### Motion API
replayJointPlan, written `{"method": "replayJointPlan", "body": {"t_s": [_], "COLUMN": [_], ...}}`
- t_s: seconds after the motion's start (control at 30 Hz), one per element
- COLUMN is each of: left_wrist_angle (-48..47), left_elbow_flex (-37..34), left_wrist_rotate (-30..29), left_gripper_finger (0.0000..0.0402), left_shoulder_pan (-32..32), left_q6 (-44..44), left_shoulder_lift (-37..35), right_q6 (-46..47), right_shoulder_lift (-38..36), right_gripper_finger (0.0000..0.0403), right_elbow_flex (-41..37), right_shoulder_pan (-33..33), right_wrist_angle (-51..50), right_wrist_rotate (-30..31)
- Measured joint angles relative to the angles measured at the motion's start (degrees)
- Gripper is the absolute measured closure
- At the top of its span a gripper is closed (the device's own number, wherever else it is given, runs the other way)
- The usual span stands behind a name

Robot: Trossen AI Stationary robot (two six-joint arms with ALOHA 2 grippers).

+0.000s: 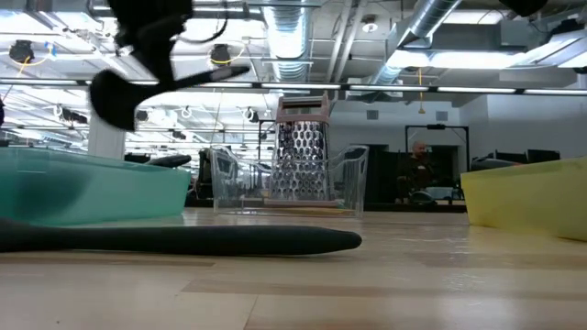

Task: Pick & Place Kitchen Items
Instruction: Put the black spoon into the green bin

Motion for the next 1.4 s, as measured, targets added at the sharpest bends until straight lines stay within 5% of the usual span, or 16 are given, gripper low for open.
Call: {"method": "replayJointPlan", "body": {"t_s": [0.37, 0.73, 1.2, 1.4], "left_wrist_angle": [-1.0, -3.4, -3.1, -2.9], "left_elbow_flex": [-12.0, -17.7, -22.7, -23.4], "left_wrist_rotate": [11.5, 19.7, 23.1, 22.9], "left_gripper_finger": [0.0396, 0.0396, 0.0394, 0.0353], "left_shoulder_pan": [4.8, 8.5, 8.5, 8.5], "left_q6": [-2.5, -6.2, -7.4, -8.3], "left_shoulder_lift": [-10.3, -11.2, -11.2, -11.2], "right_q6": [0.1, 0.2, 0.0, 0.0], "right_shoulder_lift": [0.0, 0.0, 0.0, 0.0], "right_gripper_finger": [0.0285, 0.0285, 0.0285, 0.0285], "right_elbow_flex": [0.0, 0.0, 0.0, 0.0], "right_shoulder_pan": [0.0, 0.0, 0.0, 0.0], "right_wrist_angle": [-0.3, 0.6, 0.6, 0.8], "right_wrist_rotate": [0.0, 0.0, 0.1, 0.1]}}
